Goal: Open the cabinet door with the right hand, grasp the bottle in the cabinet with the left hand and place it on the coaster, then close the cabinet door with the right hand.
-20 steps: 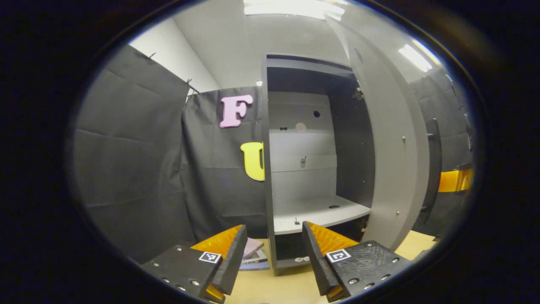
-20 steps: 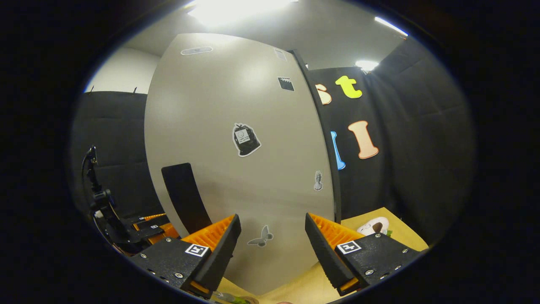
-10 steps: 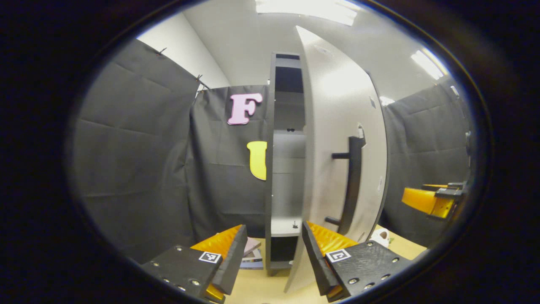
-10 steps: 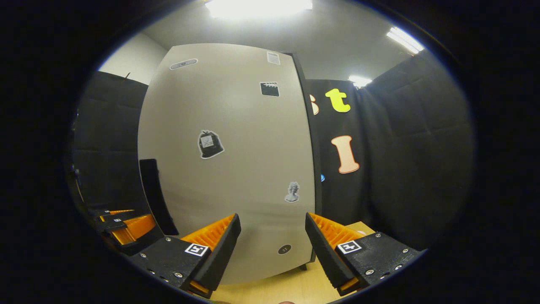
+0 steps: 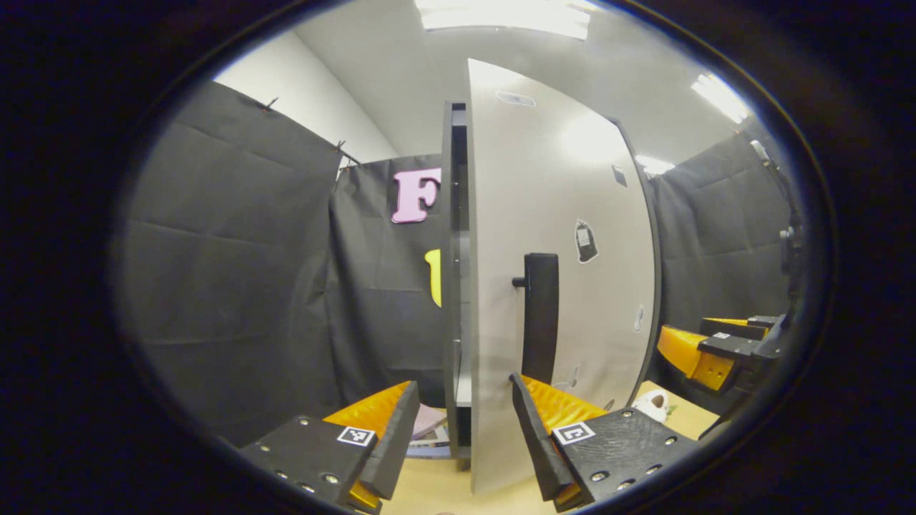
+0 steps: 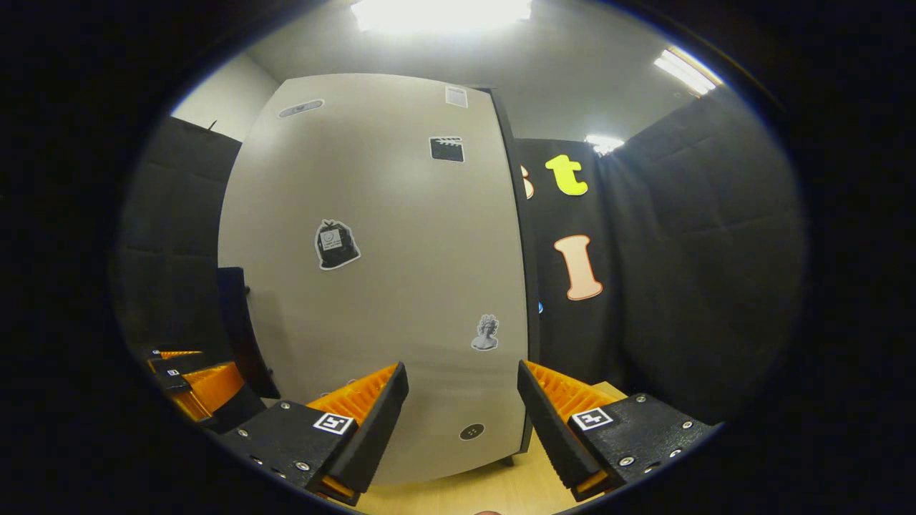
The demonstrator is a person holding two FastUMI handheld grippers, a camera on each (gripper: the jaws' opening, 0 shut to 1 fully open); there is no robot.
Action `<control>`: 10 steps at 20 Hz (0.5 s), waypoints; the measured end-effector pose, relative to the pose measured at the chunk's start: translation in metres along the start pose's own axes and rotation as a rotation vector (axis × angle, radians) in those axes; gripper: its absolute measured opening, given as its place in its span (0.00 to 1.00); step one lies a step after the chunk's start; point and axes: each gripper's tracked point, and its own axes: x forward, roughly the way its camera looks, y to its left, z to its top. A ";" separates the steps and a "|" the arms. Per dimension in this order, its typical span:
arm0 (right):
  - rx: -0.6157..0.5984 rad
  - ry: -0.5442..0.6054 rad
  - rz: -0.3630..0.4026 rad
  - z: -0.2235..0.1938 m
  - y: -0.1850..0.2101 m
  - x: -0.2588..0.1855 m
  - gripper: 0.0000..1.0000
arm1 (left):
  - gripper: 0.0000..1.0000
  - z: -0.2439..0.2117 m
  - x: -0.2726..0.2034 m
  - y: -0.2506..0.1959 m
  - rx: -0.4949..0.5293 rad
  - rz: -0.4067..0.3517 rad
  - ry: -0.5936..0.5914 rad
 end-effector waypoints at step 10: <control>0.009 0.062 -0.028 -0.009 -0.012 -0.002 0.95 | 0.75 0.004 0.015 -0.049 0.063 -0.065 -0.014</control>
